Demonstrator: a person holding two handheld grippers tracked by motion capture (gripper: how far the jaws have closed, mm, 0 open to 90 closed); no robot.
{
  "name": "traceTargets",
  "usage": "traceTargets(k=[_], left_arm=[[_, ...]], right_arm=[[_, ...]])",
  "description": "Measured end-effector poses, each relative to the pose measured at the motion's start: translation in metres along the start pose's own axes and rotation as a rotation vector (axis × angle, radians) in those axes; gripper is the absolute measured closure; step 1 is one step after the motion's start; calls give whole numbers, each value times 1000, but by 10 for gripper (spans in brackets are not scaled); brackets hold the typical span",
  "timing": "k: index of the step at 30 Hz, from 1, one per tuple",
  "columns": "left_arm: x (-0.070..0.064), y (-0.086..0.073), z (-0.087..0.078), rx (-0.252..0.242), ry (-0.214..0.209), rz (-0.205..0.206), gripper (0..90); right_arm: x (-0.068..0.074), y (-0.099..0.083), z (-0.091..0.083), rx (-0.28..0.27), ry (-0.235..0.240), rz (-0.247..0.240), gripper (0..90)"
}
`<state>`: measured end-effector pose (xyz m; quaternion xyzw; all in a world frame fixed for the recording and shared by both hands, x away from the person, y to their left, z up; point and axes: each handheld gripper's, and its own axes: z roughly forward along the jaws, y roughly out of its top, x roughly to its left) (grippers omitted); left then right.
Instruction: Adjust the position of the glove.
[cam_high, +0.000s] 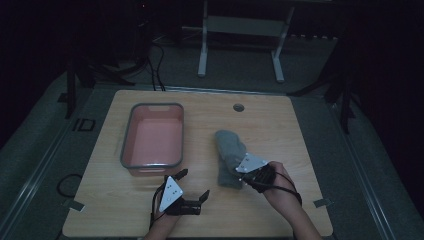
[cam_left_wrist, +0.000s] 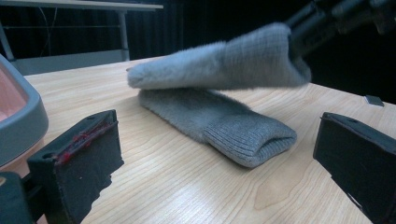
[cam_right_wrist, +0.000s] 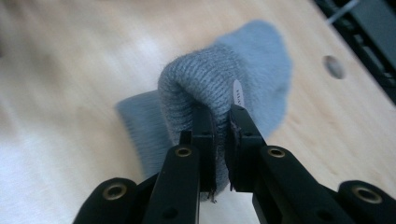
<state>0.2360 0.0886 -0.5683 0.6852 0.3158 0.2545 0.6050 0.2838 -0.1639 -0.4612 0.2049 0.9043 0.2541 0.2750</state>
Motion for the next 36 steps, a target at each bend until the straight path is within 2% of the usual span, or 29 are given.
traceTargets(k=[5,7,10,11,13,15,17,19,21,23,26,28,30,32,34,36], left_arm=[[0,0,0,0,0,1,11],[0,0,0,0,0,0,11],[0,0,0,2,-1,0,11],[0,0,0,1,-1,-1,11],[0,0,0,2,0,1,11],[0,0,0,3,1,1,11],[0,0,0,2,3,1,11],[0,0,0,2,3,0,11],[0,0,0,1,4,-3,11],[0,0,0,3,3,-1,11],[0,0,0,3,4,-3,11],[0,0,0,3,5,-5,11],[0,0,0,4,6,-5,11],[0,0,0,4,6,-6,11],[0,0,0,4,5,-6,11],[0,0,0,4,5,-6,11]], right_arm=[[10,4,18,14,106,15,824],[13,4,26,23,136,36,818],[14,3,33,33,152,38,799],[15,2,36,44,154,20,786],[18,1,40,49,176,27,753],[18,0,39,29,195,19,686],[16,1,31,-7,224,35,645],[10,1,20,-50,228,60,631],[-2,-2,8,-99,235,112,607],[-18,-7,-1,-128,202,190,630],[-45,-19,-5,-158,176,357,649],[-57,-27,-4,-178,168,450,614],[-64,-32,2,-183,164,511,570],[-68,-36,10,-198,186,584,496],[-69,-37,21,-184,189,621,422],[-69,-38,32,-170,196,664,404]])
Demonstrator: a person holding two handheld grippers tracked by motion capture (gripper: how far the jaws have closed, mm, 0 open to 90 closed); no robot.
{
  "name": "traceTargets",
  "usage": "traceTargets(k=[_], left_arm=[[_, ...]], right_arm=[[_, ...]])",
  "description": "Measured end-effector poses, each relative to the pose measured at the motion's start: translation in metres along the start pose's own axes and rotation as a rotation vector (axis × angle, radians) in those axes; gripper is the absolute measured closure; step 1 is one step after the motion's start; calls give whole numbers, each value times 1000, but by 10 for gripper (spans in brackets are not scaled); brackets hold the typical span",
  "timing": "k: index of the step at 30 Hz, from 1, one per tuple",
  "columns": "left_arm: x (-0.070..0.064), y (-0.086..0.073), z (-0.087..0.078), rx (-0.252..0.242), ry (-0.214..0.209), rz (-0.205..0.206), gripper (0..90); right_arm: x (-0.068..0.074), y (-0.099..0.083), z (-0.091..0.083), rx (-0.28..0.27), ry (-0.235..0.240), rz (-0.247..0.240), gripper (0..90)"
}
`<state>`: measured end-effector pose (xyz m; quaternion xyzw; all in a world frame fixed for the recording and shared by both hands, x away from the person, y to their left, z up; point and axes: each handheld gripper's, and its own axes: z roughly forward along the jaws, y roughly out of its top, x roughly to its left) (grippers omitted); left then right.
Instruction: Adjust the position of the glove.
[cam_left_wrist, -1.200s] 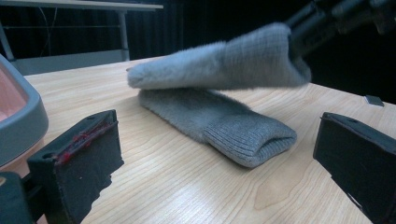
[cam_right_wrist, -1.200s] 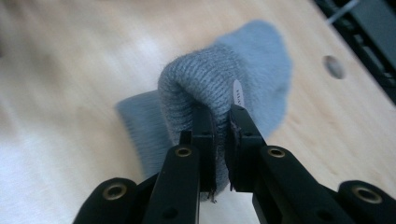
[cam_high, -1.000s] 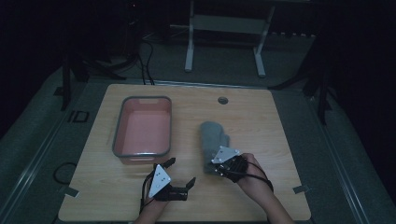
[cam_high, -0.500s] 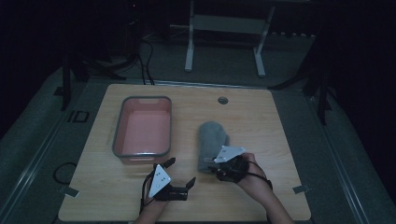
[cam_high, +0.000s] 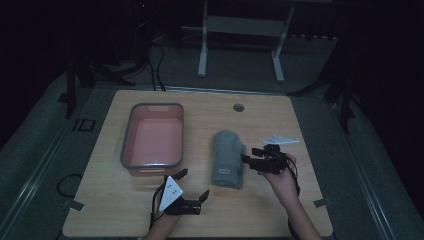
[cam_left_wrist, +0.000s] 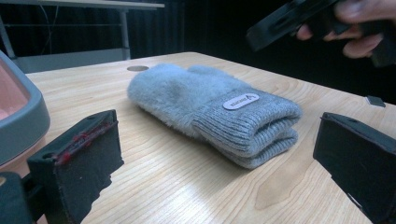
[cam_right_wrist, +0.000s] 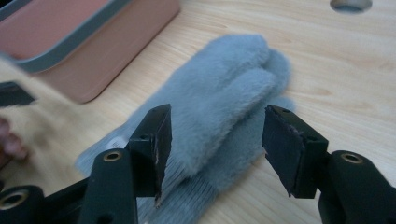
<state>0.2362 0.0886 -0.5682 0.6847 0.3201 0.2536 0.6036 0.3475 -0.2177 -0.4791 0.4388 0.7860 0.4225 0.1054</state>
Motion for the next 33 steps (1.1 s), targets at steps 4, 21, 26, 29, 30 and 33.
traceTargets(k=[4,21,26,29,30,33], left_arm=[[0,0,0,-1,-4,-3,11],[0,0,0,0,-8,1,11],[0,0,0,0,-8,-1,11],[0,0,0,1,-8,1,11],[0,0,0,1,-8,1,11],[0,0,0,1,-8,2,11]], right_arm=[[1,-4,24,45,-12,36,346],[30,-10,38,-14,11,-3,842],[32,-5,21,-88,44,17,853],[24,-8,15,-105,41,51,854],[21,-9,15,-98,39,64,854],[13,-16,20,-70,22,105,852]])
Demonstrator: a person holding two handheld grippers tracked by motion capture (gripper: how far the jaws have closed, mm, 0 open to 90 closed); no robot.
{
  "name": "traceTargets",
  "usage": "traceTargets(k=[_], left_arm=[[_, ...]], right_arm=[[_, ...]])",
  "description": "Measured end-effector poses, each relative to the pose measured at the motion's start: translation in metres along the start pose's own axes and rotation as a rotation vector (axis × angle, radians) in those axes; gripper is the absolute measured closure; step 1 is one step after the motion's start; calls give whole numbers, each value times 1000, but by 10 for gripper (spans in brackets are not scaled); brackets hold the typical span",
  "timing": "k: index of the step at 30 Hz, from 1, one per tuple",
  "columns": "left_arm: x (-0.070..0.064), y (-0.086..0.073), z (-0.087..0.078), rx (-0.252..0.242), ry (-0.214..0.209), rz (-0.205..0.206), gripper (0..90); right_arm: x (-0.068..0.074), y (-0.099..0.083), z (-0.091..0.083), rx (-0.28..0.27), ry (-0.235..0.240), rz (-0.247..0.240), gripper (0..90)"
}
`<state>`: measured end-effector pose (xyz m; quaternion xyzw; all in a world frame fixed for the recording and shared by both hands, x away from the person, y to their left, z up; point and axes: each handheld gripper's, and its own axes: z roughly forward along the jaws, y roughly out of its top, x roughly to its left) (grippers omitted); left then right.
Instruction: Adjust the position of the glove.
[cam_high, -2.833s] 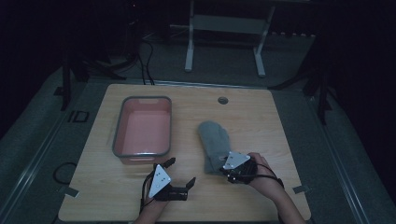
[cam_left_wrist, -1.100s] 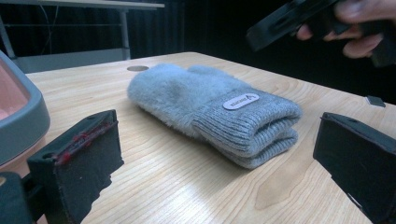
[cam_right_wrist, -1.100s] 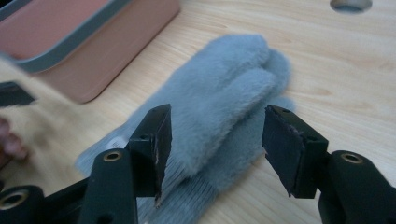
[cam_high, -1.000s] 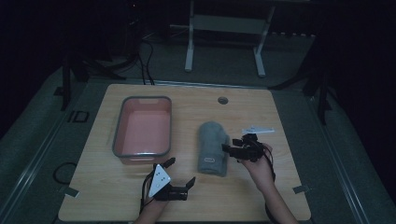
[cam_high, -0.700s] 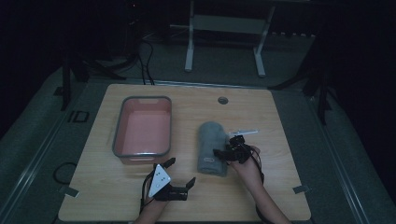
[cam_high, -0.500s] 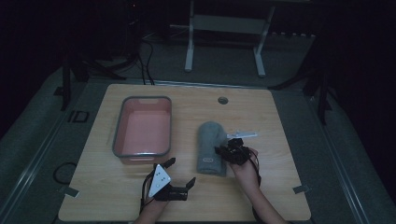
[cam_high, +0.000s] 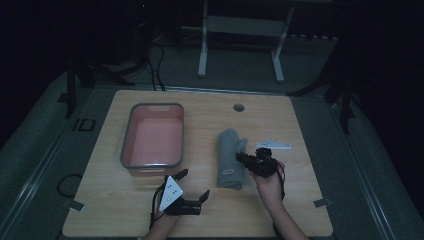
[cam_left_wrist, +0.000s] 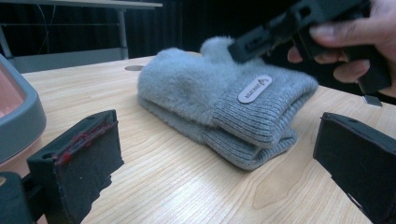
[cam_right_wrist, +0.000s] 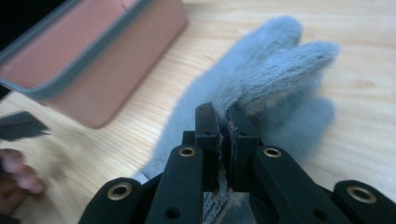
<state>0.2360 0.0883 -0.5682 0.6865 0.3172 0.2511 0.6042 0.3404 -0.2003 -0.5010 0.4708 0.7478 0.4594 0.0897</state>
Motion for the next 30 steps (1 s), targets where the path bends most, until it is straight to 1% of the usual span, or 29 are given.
traceTargets(k=[2,4,5,7,10,12,15,16,17,18,19,21,23,24,25,26,27,28,29,30], left_arm=[[0,0,0,0,0,-1,11],[0,0,0,2,0,-2,11],[0,0,0,2,0,-3,11],[0,0,0,2,0,-3,11],[0,0,0,2,1,-2,11],[0,0,0,3,1,-4,11],[0,0,0,3,2,-6,11],[0,0,0,4,6,-7,11],[1,0,0,6,7,-8,11],[1,0,0,5,8,-11,11],[1,0,0,6,10,-13,11],[1,0,0,7,9,-15,11],[1,0,1,9,11,-11,11],[0,1,1,13,14,-7,11],[0,1,2,20,20,-4,11],[-1,1,2,37,25,-2,11],[-1,1,2,37,25,-2,11],[-1,2,3,46,26,-3,11],[-2,3,4,66,27,0,11],[-3,8,6,83,37,6,11]], right_arm=[[-3,-5,2,16,-9,11,844],[-5,-9,5,48,-5,18,821],[-6,-11,7,59,-4,19,794],[-8,-14,10,94,-7,11,766],[-13,-15,13,115,-17,9,735],[-14,-14,14,119,-29,6,731],[-14,-13,12,123,-27,2,612],[-14,-12,10,122,-20,1,554],[-14,-11,8,124,-8,2,513],[-13,-10,5,122,-6,1,499],[-13,-10,3,113,-6,-9,459],[-11,-8,-1,89,-15,-53,357],[-9,-8,-5,57,-15,-96,251],[-8,-8,-5,46,-41,-128,169],[-6,-8,-5,30,-83,-145,109],[-4,-9,-6,39,-97,-151,108],[-4,-9,-6,39,-97,-151,108],[-5,-9,-7,64,-72,-152,108],[-5,-9,-8,65,-48,-161,108],[-6,-10,-11,44,-66,-215,117]])
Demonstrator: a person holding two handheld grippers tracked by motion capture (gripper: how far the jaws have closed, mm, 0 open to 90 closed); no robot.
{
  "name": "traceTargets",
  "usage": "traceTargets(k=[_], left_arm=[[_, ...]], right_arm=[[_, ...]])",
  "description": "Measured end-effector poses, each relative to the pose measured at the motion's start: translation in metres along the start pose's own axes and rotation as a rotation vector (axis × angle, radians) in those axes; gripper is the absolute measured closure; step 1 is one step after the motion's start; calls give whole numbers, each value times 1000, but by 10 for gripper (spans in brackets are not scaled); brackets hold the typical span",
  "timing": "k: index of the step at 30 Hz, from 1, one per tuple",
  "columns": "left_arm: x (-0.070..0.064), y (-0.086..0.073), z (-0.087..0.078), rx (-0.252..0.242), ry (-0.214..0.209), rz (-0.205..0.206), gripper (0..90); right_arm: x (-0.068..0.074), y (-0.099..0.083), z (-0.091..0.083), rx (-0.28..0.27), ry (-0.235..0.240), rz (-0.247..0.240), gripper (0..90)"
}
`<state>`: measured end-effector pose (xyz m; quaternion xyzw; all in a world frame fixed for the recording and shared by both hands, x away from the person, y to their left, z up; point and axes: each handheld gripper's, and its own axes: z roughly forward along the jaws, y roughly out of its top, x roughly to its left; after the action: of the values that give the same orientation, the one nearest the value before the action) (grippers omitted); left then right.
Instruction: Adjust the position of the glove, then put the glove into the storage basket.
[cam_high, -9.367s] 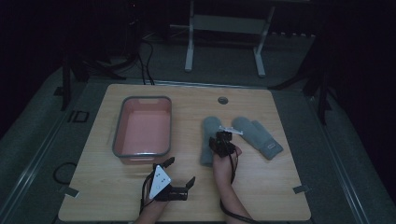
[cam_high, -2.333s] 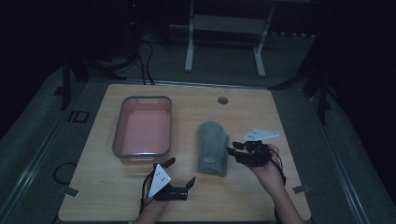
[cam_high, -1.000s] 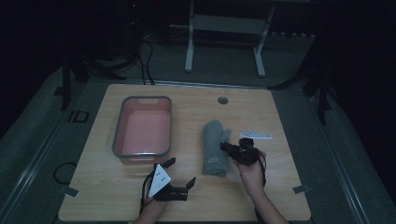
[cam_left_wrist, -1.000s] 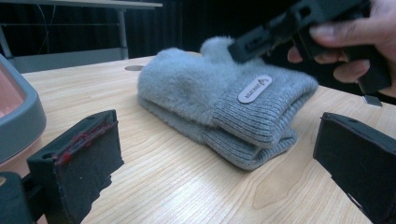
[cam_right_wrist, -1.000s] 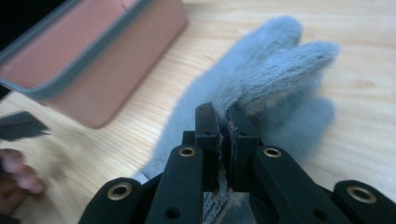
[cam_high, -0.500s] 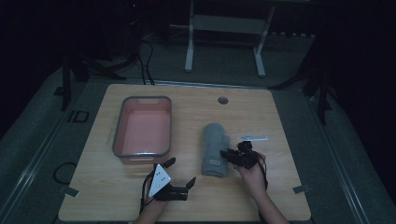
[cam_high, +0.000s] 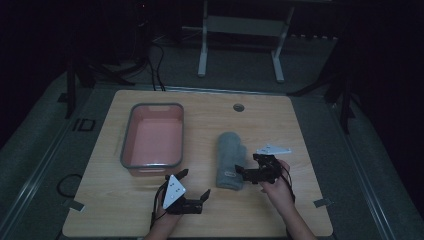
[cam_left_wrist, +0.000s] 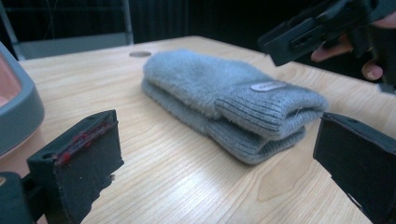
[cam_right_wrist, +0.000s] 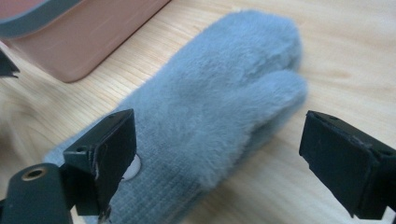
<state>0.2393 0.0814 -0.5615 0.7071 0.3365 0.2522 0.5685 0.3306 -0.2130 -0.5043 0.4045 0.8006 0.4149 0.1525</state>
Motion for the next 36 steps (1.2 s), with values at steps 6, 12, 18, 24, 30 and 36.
traceTargets(k=[6,12,18,24,30,36], left_arm=[[1,21,5,62,-10,-6,11],[2,59,19,129,-94,-22,13],[9,81,49,224,-153,-111,18],[15,81,81,279,-145,-140,72],[27,71,106,349,-122,-208,155],[36,56,123,443,-119,-237,233]], right_arm=[[-12,0,-15,-74,38,5,142],[-20,8,-30,-22,34,68,134],[-21,14,-28,-21,71,129,144],[-22,12,-10,5,96,151,332],[-27,6,15,36,54,191,358],[-28,-3,34,104,59,201,324]])
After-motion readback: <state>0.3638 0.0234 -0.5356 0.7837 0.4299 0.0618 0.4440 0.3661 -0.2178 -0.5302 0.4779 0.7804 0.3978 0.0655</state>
